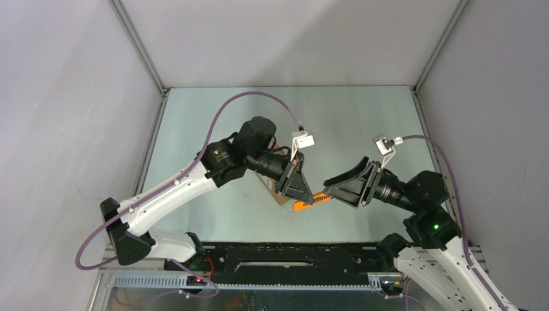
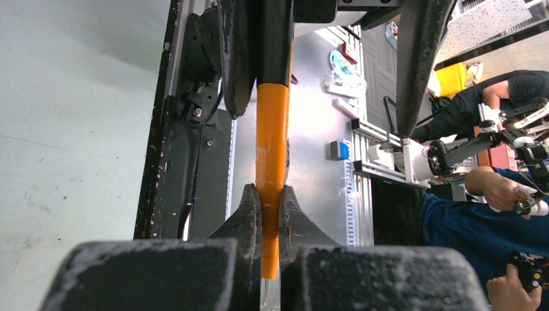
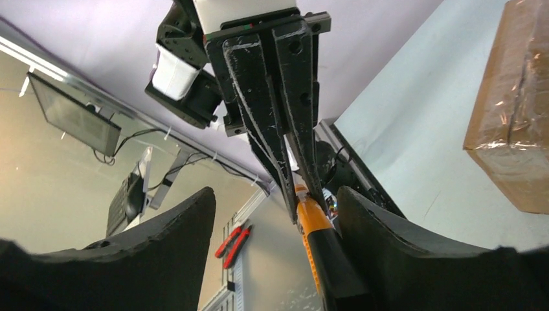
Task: Unpack the express box
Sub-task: Cut the express box at the center of the board.
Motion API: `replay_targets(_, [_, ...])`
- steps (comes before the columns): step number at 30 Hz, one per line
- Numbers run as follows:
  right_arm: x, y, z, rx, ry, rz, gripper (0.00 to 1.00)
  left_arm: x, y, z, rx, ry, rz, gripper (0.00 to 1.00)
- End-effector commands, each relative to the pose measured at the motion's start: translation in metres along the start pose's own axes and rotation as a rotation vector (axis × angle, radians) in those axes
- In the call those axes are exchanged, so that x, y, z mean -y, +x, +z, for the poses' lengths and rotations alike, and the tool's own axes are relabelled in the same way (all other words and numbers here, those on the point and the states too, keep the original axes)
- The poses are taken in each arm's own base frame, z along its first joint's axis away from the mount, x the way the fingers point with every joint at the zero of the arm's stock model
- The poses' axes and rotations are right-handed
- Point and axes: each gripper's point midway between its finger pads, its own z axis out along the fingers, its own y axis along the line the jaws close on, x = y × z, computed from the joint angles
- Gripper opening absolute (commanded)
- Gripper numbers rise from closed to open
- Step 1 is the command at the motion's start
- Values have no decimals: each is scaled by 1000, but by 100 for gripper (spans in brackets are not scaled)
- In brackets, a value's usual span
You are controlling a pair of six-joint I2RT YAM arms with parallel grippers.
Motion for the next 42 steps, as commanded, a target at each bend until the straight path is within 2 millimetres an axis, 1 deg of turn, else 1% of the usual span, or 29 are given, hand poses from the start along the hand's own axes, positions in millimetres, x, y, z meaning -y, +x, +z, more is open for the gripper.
replay_targets(1, [-35,9,-7,-107,-141,-28,73,13,-19,-10,51,-6,72,0])
replay_targets(3, [-42,14,-8,-152,-185,-25,73,14,-20,-10,50,-3,75,0])
replay_targets(5, [-45,15,-10,-170,-203,-22,73,14,-20,-11,47,-5,75,0])
replay_targets(13, [-46,17,-18,-212,-211,8,76,13,-18,-16,51,-23,82,0])
replay_targets(25, [-33,20,-12,-254,-182,49,73,12,-15,-19,30,-30,80,0])
replay_targets(27, [-30,20,-11,-251,-170,49,71,11,-16,-18,27,-33,78,0])
replay_targets(30, [-17,23,-9,-261,-110,68,68,8,-17,-17,23,-38,71,0])
replay_targets(34, [-11,24,-10,-254,-79,58,58,6,-18,-14,18,-35,63,0])
replay_targets(36, [-9,25,-10,-252,-71,56,55,7,-18,-13,13,-26,58,0])
replay_targets(38, [-8,24,-10,-245,-64,52,55,6,-18,-12,11,-25,54,0])
replay_targets(42, [-9,19,-10,-219,-49,19,63,4,-18,-10,5,-27,35,0])
